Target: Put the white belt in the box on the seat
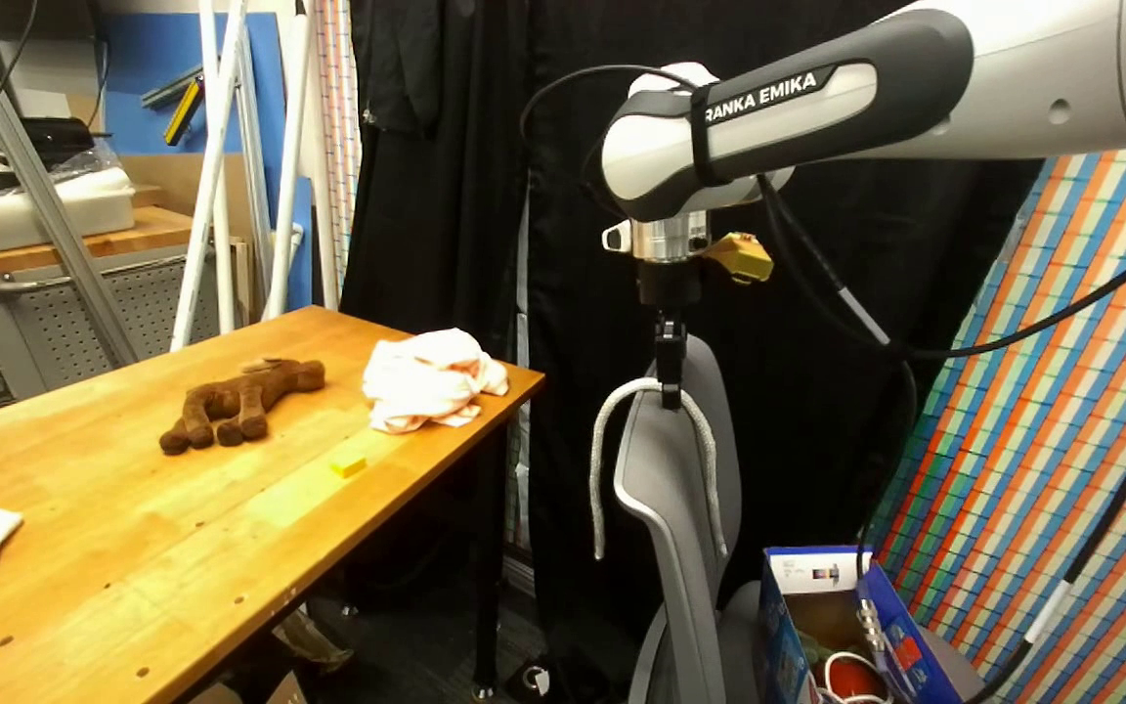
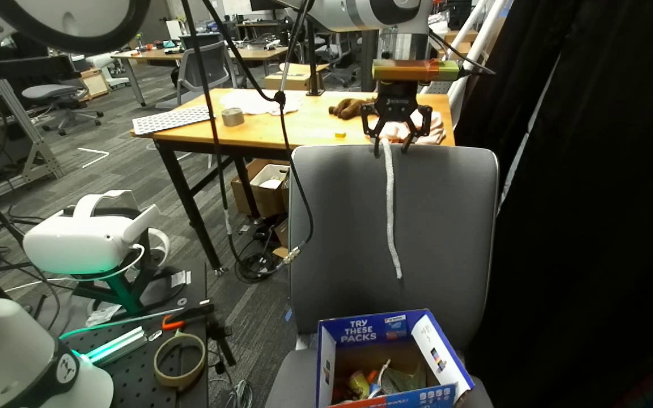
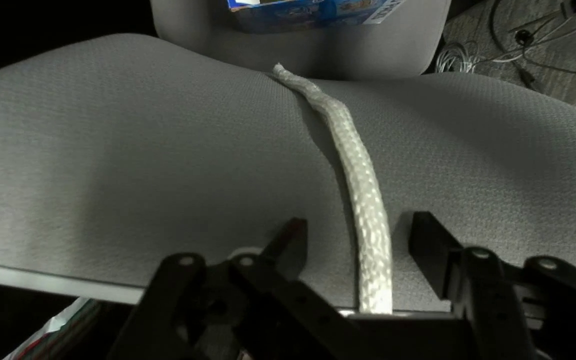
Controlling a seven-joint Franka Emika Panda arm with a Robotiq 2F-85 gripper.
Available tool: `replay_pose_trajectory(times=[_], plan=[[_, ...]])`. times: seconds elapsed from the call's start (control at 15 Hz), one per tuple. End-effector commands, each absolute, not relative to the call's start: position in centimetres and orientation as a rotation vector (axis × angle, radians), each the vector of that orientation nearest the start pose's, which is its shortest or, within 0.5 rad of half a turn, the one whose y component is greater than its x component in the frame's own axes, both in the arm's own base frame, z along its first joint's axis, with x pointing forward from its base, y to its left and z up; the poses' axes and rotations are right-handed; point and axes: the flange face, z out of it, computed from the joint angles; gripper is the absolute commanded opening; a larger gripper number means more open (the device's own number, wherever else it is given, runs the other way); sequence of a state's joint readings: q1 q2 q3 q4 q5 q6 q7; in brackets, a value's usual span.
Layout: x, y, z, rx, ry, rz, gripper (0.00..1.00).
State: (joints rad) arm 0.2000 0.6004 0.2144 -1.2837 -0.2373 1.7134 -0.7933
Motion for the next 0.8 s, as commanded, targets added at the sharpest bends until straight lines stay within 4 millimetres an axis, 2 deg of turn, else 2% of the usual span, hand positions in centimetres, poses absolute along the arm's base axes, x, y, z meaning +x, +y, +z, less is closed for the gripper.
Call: replay_pose_trajectory(times=[0.0,0.2,0.33,0.4,0.47,0.6,0.73], plan=[[67.6,23.5,39.5,-2.622,-1.869,0.237,0.28],[67.5,23.5,38.4,-2.629,-1.858,0.24,0.06],[67.4,23.3,38.0,-2.646,-1.851,0.243,0.01],[67.9,22.9,39.9,-2.71,-1.836,0.228,0.04],[67.7,22.6,41.1,-2.749,-1.813,0.213,0.05],[67.2,21.4,45.1,-2.861,-1.698,0.098,0.06],[66.5,18.8,49.1,-2.945,-1.558,0.027,0.06]])
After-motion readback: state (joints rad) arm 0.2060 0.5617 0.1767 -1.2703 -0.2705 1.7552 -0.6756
